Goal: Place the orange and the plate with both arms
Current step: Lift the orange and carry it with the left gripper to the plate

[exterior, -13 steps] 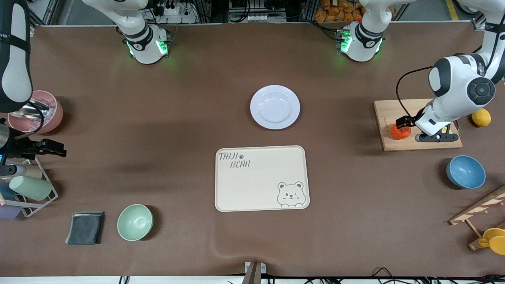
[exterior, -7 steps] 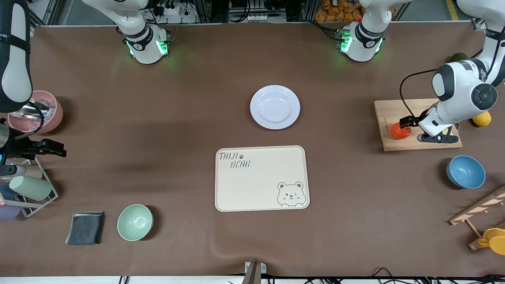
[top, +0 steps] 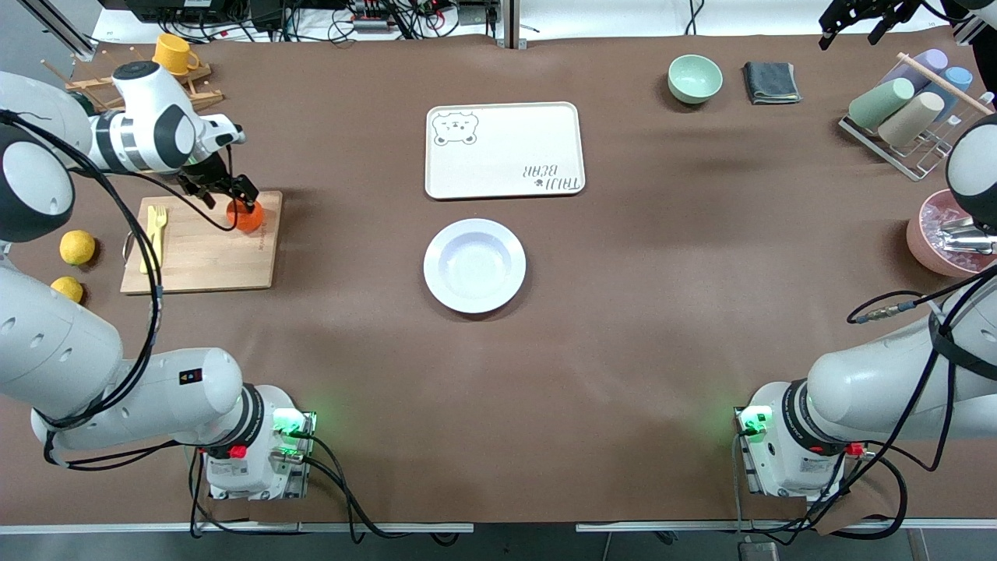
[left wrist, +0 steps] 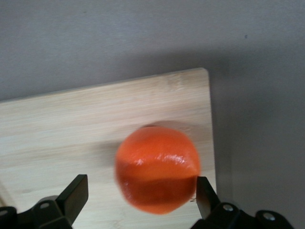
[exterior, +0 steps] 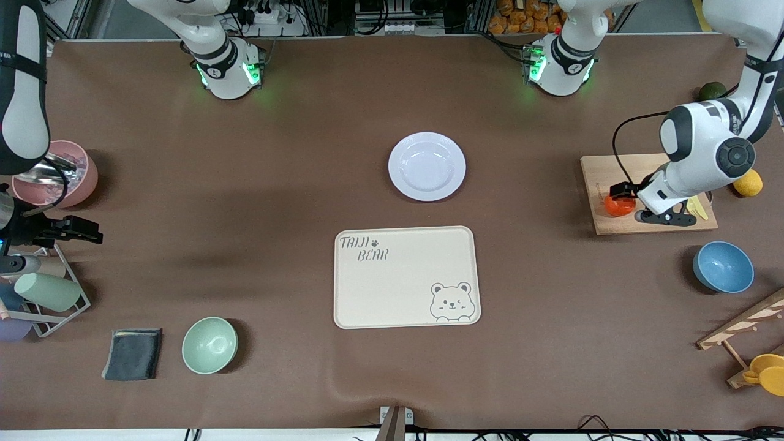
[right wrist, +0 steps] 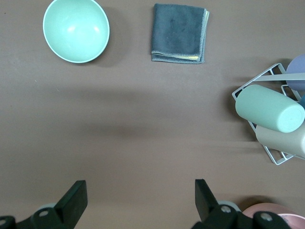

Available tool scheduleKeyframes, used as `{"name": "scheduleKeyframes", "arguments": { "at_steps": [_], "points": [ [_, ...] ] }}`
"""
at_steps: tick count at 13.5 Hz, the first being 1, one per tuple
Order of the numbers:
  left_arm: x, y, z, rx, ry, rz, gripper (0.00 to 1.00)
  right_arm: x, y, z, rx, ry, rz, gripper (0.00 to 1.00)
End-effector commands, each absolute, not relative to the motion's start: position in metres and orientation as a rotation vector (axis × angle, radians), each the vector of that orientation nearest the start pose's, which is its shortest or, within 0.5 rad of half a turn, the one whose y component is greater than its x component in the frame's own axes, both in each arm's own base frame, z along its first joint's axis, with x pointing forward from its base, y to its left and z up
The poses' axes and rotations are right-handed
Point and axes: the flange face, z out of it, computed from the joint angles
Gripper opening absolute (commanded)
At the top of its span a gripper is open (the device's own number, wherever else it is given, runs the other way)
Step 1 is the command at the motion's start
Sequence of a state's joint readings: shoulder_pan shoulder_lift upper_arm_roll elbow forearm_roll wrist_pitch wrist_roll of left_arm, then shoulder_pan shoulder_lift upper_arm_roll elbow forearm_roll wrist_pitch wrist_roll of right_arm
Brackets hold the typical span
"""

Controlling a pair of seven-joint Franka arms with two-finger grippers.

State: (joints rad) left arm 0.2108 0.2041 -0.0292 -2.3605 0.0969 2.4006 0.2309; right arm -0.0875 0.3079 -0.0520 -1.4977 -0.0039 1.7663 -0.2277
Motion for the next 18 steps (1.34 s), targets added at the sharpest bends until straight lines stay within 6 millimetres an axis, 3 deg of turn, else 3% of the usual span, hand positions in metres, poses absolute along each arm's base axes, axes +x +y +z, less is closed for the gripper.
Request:
{"name": "scheduleKeyframes", "arguments": {
  "at_steps": [1, 8, 10, 11, 13, 15, 18],
  "points": [
    [0.484, 0.084, 0.217, -3.123, 0.204, 0.262, 1.00, 0.648, -0.092, 0.492, -3.163, -0.136, 0.066, 1.00],
    [0.486, 0.079, 0.204, -3.126, 0.227, 0.263, 0.97, 0.648, -0.091, 0.493, -3.162, -0.140, 0.066, 1.00],
    [0.485, 0.080, 0.203, -3.125, 0.282, 0.265, 0.15, 0.648, -0.090, 0.493, -3.162, -0.143, 0.066, 1.00],
    [0.485, 0.081, 0.204, -3.124, 0.306, 0.265, 0.00, 0.648, -0.090, 0.493, -3.162, -0.143, 0.066, 1.00],
    [0.486, 0.087, 0.214, -3.121, 0.332, 0.240, 0.00, 0.648, -0.090, 0.493, -3.162, -0.143, 0.066, 1.00],
    [0.490, 0.083, 0.242, -3.107, 0.391, 0.185, 0.00, 0.648, -0.090, 0.493, -3.162, -0.143, 0.066, 1.00],
    [0.490, 0.039, 0.283, -3.145, 0.373, 0.192, 0.00, 0.648, -0.090, 0.493, -3.163, -0.146, 0.064, 1.00]
  ]
}}
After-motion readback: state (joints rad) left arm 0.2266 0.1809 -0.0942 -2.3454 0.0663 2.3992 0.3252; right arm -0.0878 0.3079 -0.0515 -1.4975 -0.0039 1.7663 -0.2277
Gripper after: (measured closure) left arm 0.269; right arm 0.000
